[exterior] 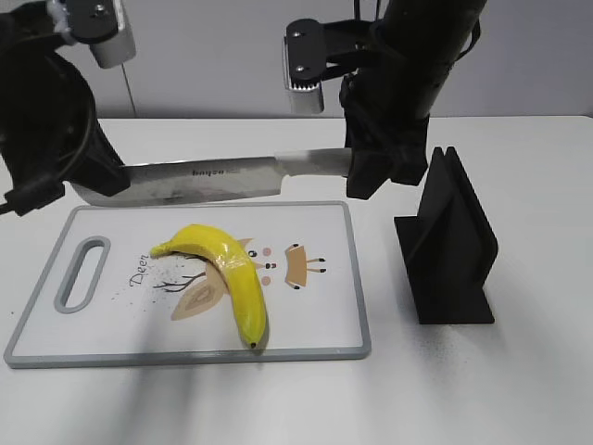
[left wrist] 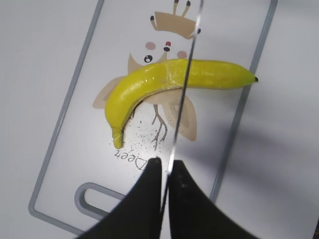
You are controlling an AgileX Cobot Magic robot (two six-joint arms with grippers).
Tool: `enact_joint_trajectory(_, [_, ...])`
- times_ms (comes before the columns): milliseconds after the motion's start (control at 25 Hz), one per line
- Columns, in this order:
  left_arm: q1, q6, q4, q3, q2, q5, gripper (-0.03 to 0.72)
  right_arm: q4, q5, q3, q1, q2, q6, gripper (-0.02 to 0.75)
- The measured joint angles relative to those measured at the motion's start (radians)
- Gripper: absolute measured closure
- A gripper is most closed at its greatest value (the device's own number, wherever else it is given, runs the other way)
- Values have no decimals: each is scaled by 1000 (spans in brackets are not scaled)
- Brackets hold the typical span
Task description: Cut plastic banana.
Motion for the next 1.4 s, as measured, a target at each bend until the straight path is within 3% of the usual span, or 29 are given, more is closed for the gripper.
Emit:
enact_joint_trajectory(200, [0, 0, 1, 0, -14, 3, 678, 19, 2, 0, 0, -9, 0, 570])
enact_joint_trajectory(280, [0, -3, 3, 0, -15, 1, 637, 28, 6, 0, 0, -9, 1, 570])
enact_joint_trajectory(360, [0, -18, 1, 0, -16, -22, 531, 48, 20, 0, 0, -9, 13, 575])
enact_joint_trajectory(520, [0, -29, -19, 0, -16, -40, 215, 87, 12, 0, 0, -9, 38, 577])
enact_joint_trajectory(640, [0, -30, 6, 0, -20, -53, 103, 87, 10, 0, 0, -9, 44, 577])
enact_joint_trajectory(720, [0, -45, 36, 0, -30, -69, 89, 81, 18, 0, 0, -9, 45, 577])
enact_joint_trajectory(840, [0, -158, 107, 0, -61, -115, 87, 42, 33, 0, 0, -9, 89, 577])
enact_joint_trajectory(1040, [0, -556, 321, 0, -117, -127, 90, -23, 36, -5, 0, -24, 371, 577])
enact_joint_trajectory(1200, [1, -850, 521, -18, -121, -21, 95, -52, 41, -55, 0, -25, 594, 577])
enact_joint_trajectory(1400, [65, -966, 531, -60, -122, 177, 100, -54, 41, -89, 0, -52, 796, 577])
